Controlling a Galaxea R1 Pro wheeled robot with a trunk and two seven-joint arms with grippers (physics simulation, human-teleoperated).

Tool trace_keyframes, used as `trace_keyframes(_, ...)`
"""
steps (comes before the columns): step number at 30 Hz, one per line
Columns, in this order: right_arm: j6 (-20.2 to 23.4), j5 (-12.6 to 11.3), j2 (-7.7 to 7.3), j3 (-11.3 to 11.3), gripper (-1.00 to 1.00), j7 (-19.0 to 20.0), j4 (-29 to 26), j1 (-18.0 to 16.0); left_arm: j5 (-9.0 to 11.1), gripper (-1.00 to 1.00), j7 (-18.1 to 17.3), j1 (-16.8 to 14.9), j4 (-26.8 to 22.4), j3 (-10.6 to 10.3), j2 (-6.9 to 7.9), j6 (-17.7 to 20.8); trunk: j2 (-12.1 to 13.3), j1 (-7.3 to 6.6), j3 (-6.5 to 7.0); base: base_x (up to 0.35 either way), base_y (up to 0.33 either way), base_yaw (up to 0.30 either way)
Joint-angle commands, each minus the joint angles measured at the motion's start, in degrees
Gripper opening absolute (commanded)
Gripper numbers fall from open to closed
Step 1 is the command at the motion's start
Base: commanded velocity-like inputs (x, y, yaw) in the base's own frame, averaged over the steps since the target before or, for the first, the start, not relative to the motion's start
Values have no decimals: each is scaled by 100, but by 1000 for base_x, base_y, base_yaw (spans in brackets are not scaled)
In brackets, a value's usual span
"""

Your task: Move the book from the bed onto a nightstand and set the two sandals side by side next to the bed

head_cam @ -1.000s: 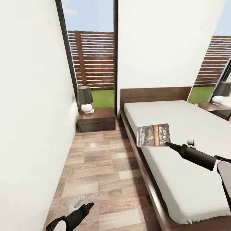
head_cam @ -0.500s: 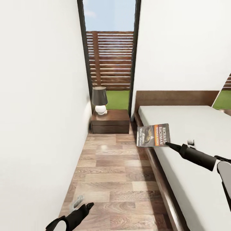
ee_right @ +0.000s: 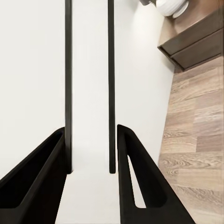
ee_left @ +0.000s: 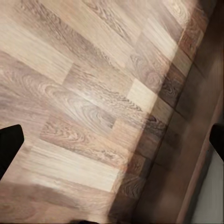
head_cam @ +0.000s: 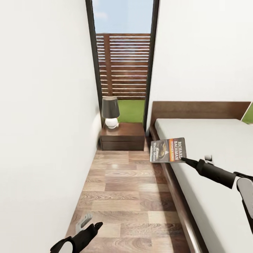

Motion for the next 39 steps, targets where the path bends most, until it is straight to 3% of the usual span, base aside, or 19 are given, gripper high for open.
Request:
trace_keyframes(1, 37, -32, 1, -7, -100, 54, 72, -11, 60, 100, 55, -3, -11, -16, 6, 7, -3, 3, -5, 329, -100, 2)
trace_keyframes(8, 37, -49, 13, -7, -100, 56, 178, -16, 60, 100, 56, -3, -11, -17, 6, 7, -3, 3, -5, 329, -85, -74)
trace_keyframes(14, 37, -13, 238, -16, -100, 51, 206, -18, 60, 100, 54, -3, -11, -17, 6, 7, -3, 3, -5, 329, -18, -113)
trace_keyframes(22, -84, -8, 331, 12, -100, 50, 369, -19, 67, 100, 47, -3, -11, -17, 6, 7, -3, 3, -5, 329, 27, -18)
trace_keyframes(24, -214, -14, 337, 90, -100, 55, 839, -48, 69, 100, 47, -3, -11, -17, 6, 7, -3, 3, -5, 329, 81, -2)
trace_keyframes(28, -352, -9, 342, 301, -100, 49, 1209, -163, 72, 100, 47, -3, -11, -12, 6, 7, -3, 3, -5, 329, 87, -1)
trace_keyframes(29, -402, -8, 423, 379, -100, 41, 1317, -196, 76, 100, 47, -3, -11, -9, 6, 7, -3, 3, -5, 328, 90, 0)
trace_keyframes(34, -484, 1, 580, 407, -100, -94, 1543, -237, 77, 100, 48, -3, -11, -8, 6, 7, -3, 3, -5, 328, 91, 0)
trace_keyframes(35, -625, -7, 639, 415, -100, -414, 1891, -319, 88, 100, 53, -3, -11, -8, 6, 7, -3, 3, -5, 327, 93, 0)
trace_keyframes(39, -944, -13, 663, 424, -100, -492, 2696, -623, 102, 100, 52, -3, -5, -3, 6, 16, -3, 3, -5, 327, 93, 0)
